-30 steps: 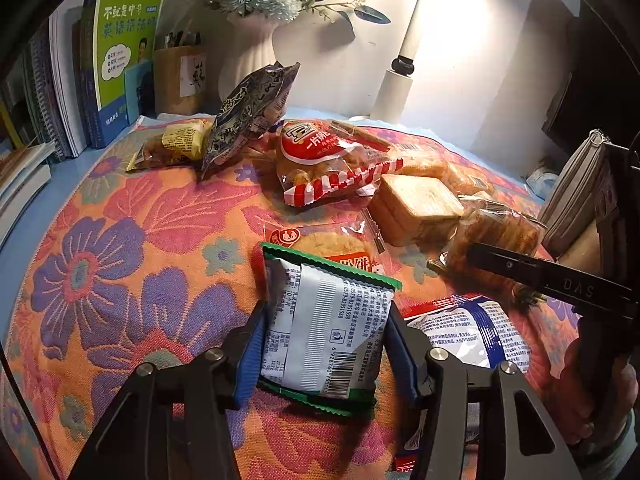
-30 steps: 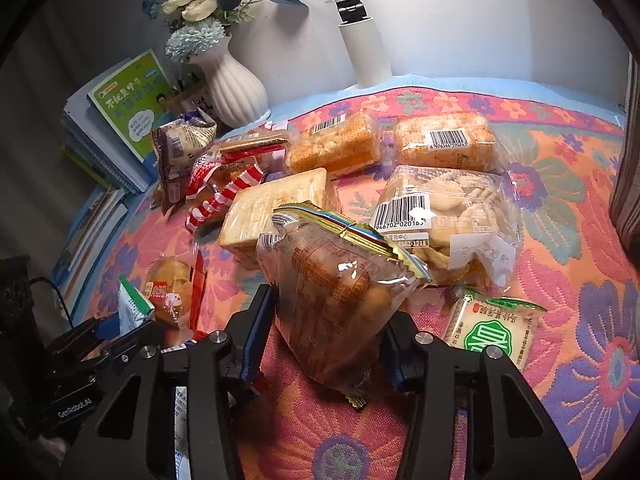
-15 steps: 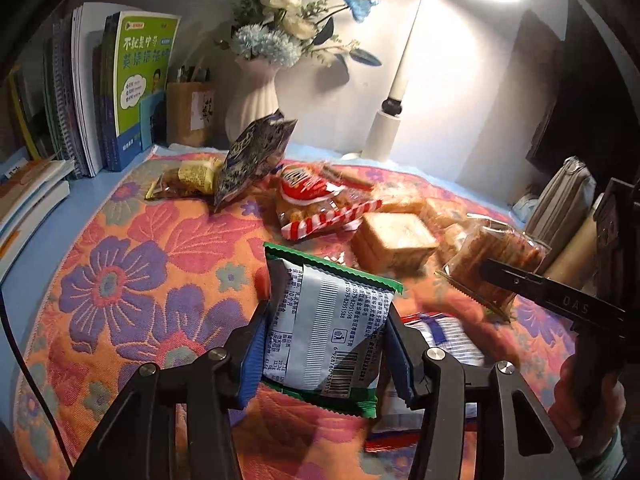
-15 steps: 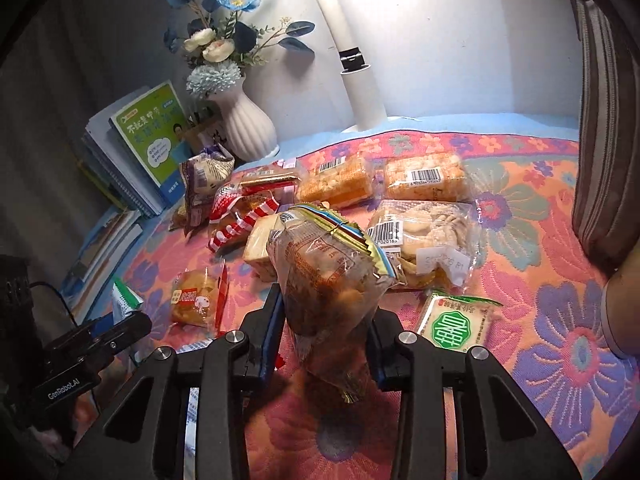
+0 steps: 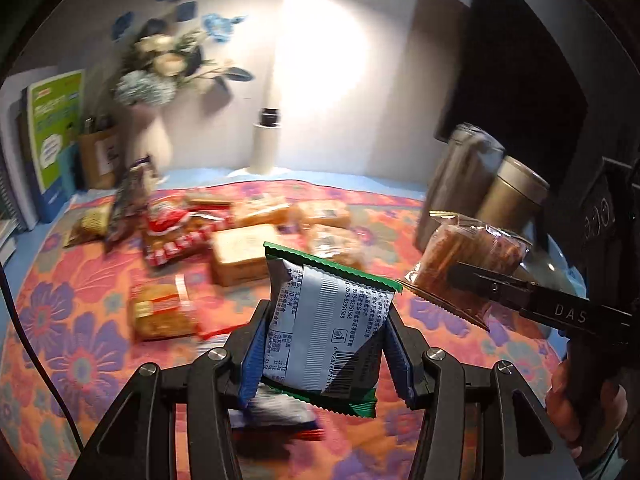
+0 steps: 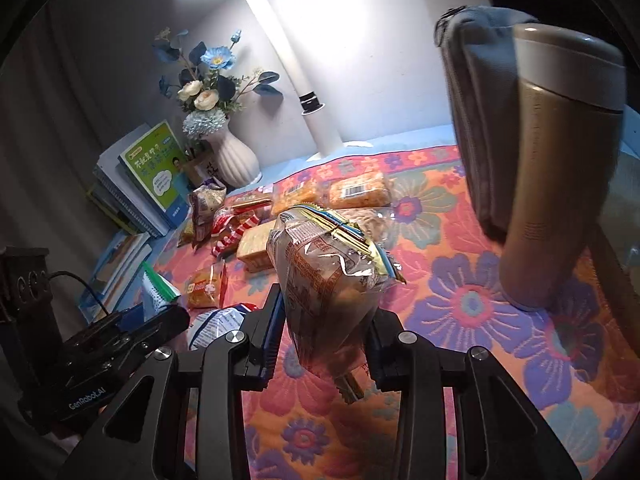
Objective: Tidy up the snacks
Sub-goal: 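Carry both snacks to the glass plate and open both tools over it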
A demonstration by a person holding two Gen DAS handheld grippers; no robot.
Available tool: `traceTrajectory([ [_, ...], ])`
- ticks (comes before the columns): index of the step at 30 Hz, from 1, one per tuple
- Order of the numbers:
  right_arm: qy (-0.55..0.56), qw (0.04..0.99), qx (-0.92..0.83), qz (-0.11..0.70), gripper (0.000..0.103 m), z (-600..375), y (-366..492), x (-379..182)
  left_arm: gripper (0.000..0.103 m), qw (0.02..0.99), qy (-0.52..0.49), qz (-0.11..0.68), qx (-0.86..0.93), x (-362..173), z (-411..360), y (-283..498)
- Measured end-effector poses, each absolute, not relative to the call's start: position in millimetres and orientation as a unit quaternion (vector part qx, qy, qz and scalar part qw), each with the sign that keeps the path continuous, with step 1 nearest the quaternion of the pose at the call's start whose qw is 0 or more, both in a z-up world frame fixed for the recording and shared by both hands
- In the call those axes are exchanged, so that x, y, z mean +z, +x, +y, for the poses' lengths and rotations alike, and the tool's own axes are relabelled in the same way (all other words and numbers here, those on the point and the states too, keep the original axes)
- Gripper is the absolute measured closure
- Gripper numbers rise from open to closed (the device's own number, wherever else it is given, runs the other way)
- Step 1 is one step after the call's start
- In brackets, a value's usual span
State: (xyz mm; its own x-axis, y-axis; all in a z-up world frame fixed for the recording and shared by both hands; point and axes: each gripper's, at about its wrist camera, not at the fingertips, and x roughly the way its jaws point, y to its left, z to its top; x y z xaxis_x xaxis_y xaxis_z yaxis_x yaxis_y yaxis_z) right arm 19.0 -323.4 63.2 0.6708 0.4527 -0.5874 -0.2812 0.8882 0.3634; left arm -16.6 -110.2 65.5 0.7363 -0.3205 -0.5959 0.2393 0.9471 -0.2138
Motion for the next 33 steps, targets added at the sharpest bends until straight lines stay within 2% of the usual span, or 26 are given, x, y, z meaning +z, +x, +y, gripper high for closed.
traceTrajectory([
  [10,0.148,0.927,0.091,0.332,0.069,-441.1,-14.1,85.7,0.052,0.909,-0.033,0.333,-0.248,92.6,-229.4,-16.5],
  [18,0.200,0.920,-0.013,0.335,0.069,-540.4,-20.1,68.4,0.052,0.882,0.008,0.342,-0.324,104.1,-335.0,-15.5],
  [26,0.231,0.909,-0.053,0.342,0.069,-589.9,-21.8,51.1,0.052,0.863,0.027,0.357,-0.355,102.5,-418.3,4.7],
  [33,0.247,0.902,-0.052,0.350,0.069,-606.7,-18.3,41.8,0.052,0.862,0.051,0.353,-0.360,98.8,-461.6,17.7],
])
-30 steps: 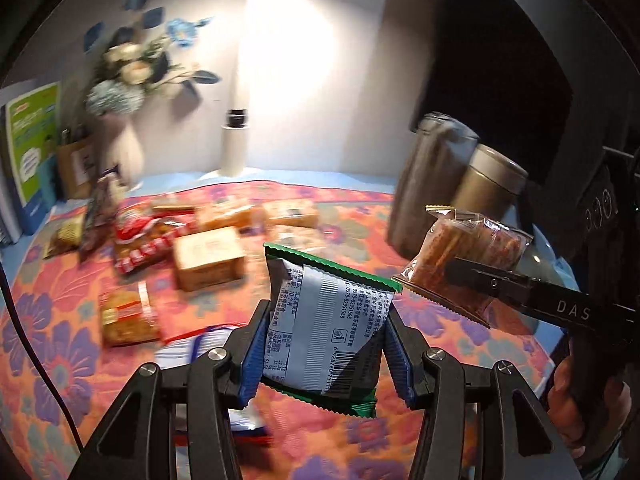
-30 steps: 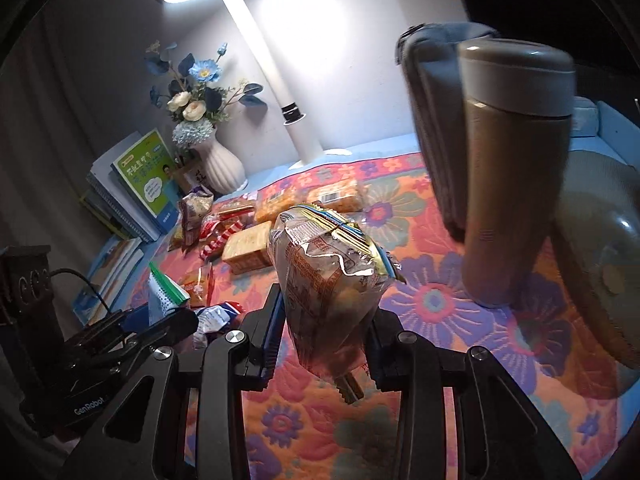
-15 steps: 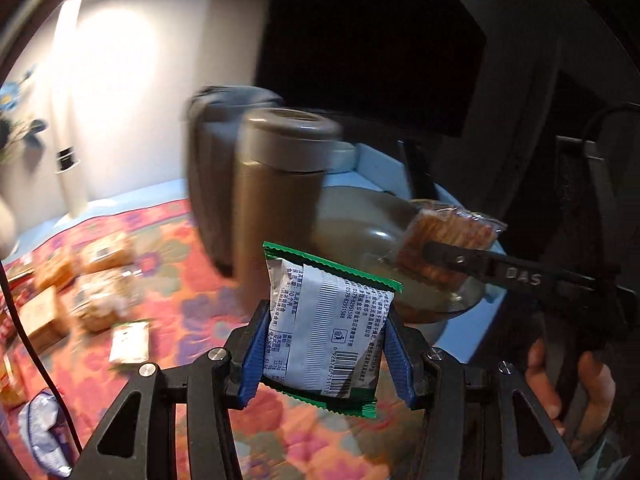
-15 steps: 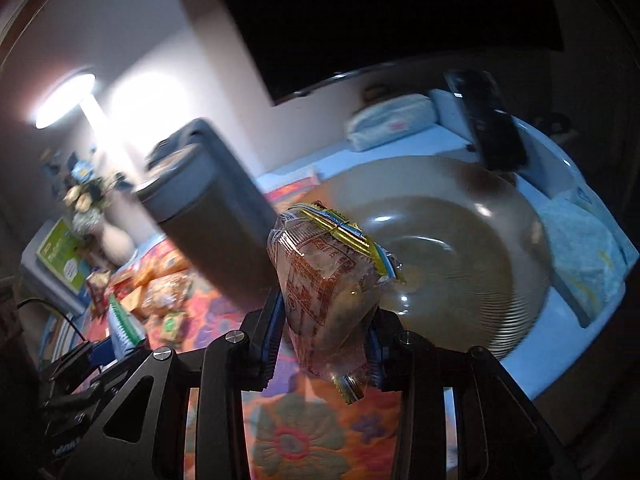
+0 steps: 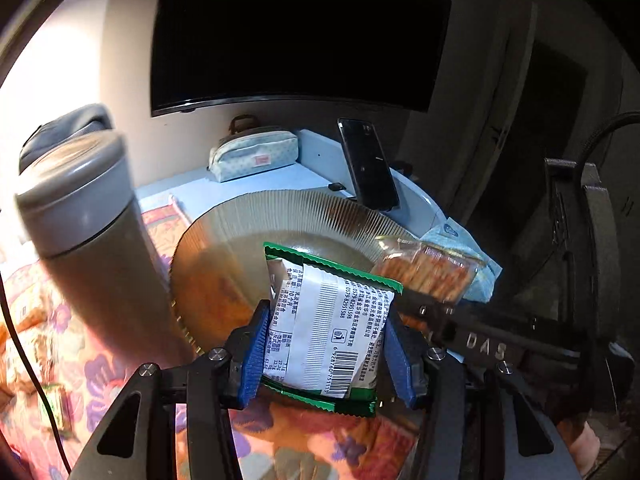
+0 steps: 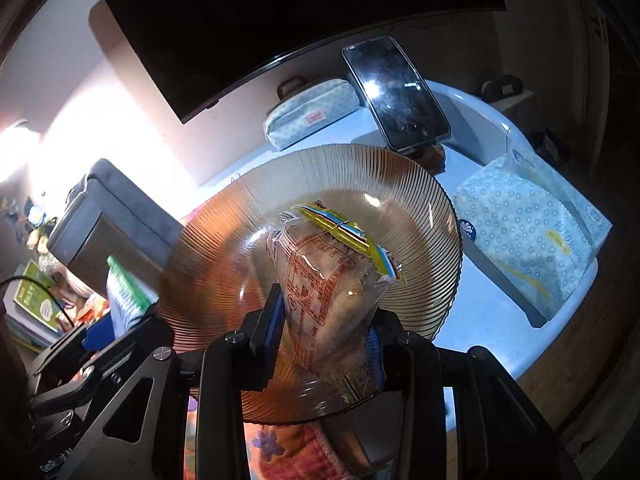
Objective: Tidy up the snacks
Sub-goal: 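Carry both snacks to the glass plate and open both tools over it, then move both tools back over the snacks on the bed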
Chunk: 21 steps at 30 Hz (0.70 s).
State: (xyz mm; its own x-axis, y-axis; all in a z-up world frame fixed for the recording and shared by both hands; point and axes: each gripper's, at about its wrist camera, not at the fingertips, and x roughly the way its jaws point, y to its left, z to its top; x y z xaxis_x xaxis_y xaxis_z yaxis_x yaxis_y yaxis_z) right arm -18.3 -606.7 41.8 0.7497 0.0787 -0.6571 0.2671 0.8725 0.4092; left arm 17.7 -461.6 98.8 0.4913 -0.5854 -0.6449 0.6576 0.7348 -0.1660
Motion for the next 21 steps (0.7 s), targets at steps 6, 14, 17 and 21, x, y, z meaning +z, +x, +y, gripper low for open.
traceTrajectory([
  [6,0.254,0.901,-0.055,0.347,0.058,-612.8,-17.1,43.3,0.030,0.872,0.048,0.340,-0.349,95.9,-473.3,26.1],
  [14,0.249,0.912,-0.047,0.324,0.056,-607.4,-28.1,58.0,0.025,0.874,0.021,0.331,-0.356,104.0,-442.0,24.1],
  [17,0.237,0.916,-0.033,0.322,0.056,-593.8,-29.5,65.6,0.025,0.876,0.016,0.322,-0.358,111.9,-428.0,13.5],
  [21,0.219,0.922,-0.012,0.319,0.056,-573.3,-32.4,77.0,0.025,0.884,0.015,0.306,-0.354,124.2,-404.3,-4.0],
])
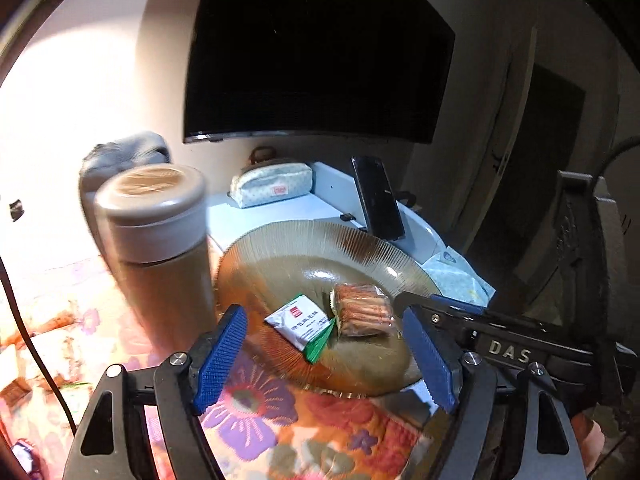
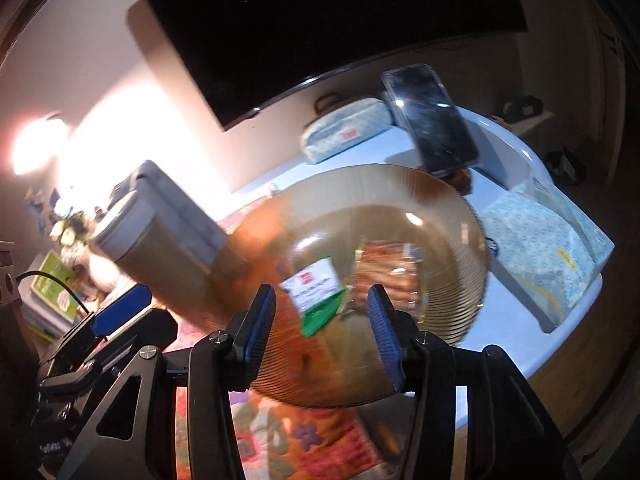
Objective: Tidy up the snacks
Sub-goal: 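Move both tools back over the snacks on the bed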
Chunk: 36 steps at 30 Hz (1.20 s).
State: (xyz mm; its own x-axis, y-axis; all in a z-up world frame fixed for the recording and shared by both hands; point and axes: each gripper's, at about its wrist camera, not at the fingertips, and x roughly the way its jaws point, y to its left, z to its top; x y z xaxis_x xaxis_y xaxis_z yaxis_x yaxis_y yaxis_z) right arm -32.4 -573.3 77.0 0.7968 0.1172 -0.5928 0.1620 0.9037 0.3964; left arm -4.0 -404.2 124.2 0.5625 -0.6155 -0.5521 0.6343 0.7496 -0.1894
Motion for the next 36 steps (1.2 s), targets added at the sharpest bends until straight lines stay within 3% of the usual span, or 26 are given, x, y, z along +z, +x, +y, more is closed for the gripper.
traceTrajectory([
  [15,0.134,0.922,0.120,0.344,0.056,-436.2,-13.0,90.1,0.025,0.941,-0.059,0.275,-0.187,136.8,-191.5,-36.9],
  [24,0.097,0.894,0.195,0.392,0.056,-345.8,15.1,58.8,0.025,0.942,-0.128,0.303,-0.069,93.7,-53.5,-39.6],
  [31,0.091,0.882,0.206,0.414,0.056,-310.2,38.8,23.8,0.025,0.931,-0.172,0.321,-0.032,52.8,-6.5,-37.7],
  [36,0.096,0.879,0.198,0.424,0.056,-299.8,54.3,5.8,0.008,0.923,-0.181,0.333,-0.064,29.7,-9.1,-30.0],
])
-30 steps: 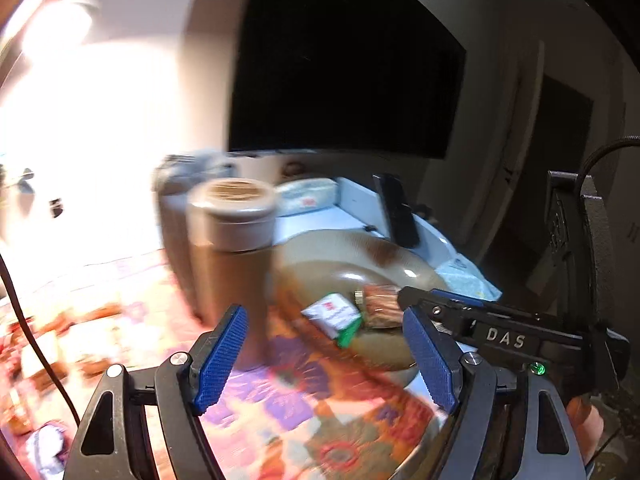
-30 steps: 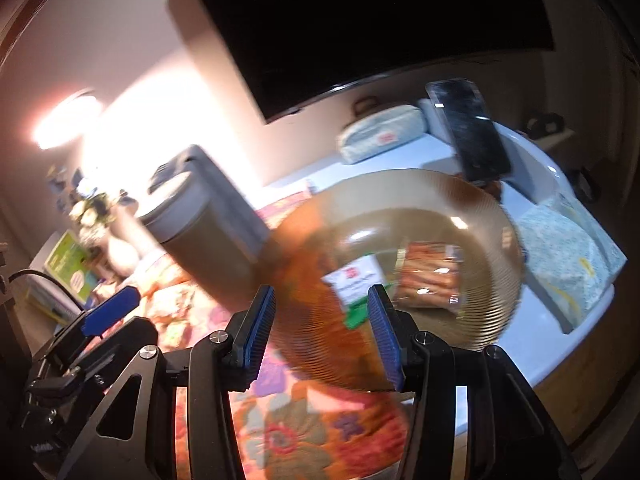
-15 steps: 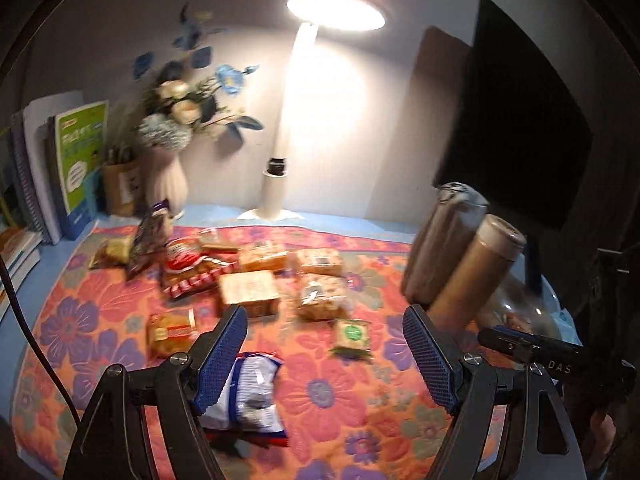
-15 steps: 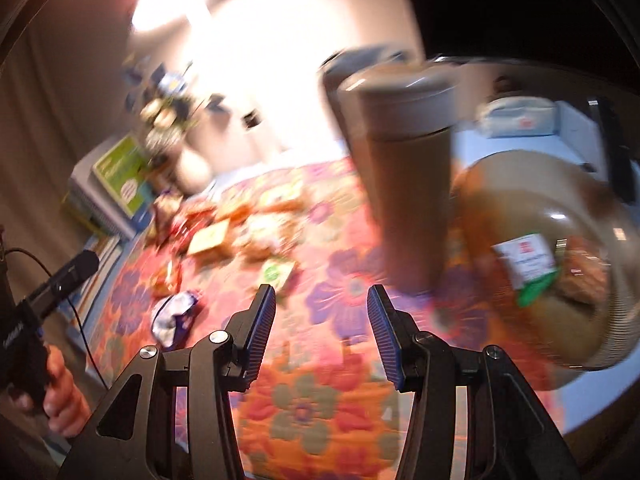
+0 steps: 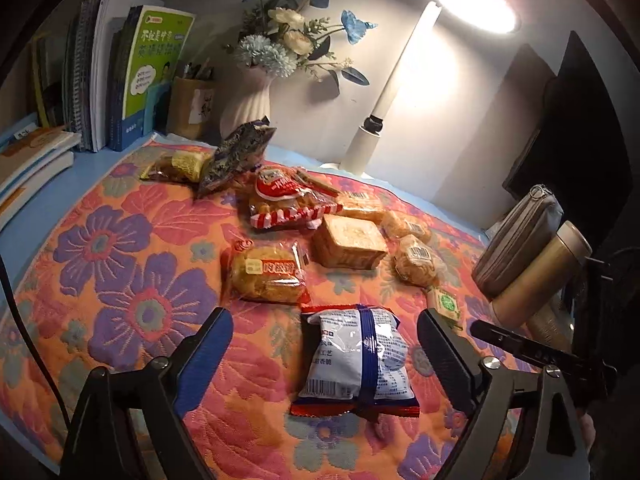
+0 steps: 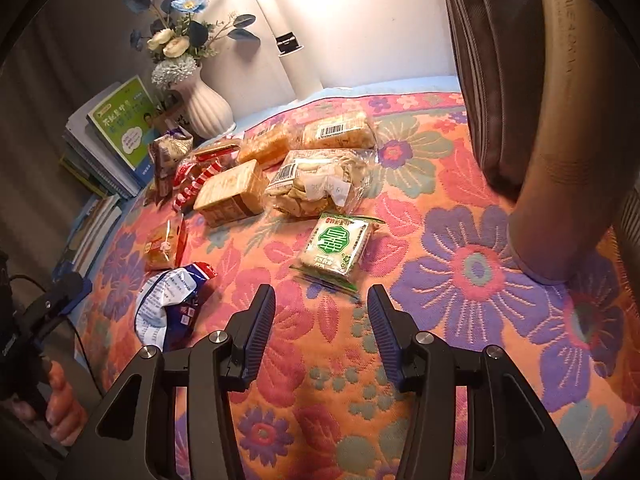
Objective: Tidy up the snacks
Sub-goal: 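Move both tools back over the snacks on the bed, then grasp the blue-white snack bag with the left tool while the right tool grasps the green-printed cracker pack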
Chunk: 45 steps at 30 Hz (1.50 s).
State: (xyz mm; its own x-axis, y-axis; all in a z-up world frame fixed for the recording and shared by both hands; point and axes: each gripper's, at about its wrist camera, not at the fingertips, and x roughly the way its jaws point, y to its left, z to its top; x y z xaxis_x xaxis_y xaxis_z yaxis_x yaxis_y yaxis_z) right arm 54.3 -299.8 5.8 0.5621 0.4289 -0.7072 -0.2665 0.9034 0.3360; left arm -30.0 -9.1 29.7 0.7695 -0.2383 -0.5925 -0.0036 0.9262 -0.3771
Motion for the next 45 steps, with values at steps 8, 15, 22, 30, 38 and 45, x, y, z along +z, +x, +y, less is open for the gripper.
traceTrajectory([
  [8,0.115,0.875,0.167,0.440,0.044,-291.6,75.0,-11.5,0.008,0.908,-0.136,0.385,-0.098,0.7,-44.6,-6.9],
  [15,0.102,0.880,0.142,0.441,0.044,-282.2,87.0,-12.0,0.008,0.902,-0.134,0.398,-0.103,-7.7,-52.8,3.6],
  [22,0.074,0.889,0.119,0.436,0.044,-268.7,92.9,-13.8,0.008,0.906,-0.068,0.410,-0.074,-10.3,-72.4,15.4],
  [30,0.037,0.895,0.095,0.433,0.042,-254.7,98.1,-16.4,0.027,0.897,-0.060,0.431,-0.074,-21.6,-79.8,27.0],
  [38,0.031,0.899,0.091,0.428,0.050,-254.8,97.6,-18.5,0.036,0.903,-0.068,0.420,-0.060,-19.6,-77.6,26.1],
  [45,0.045,0.898,0.103,0.426,0.061,-258.0,94.7,-17.2,0.039,0.908,-0.052,0.414,-0.050,-18.6,-81.8,22.4],
])
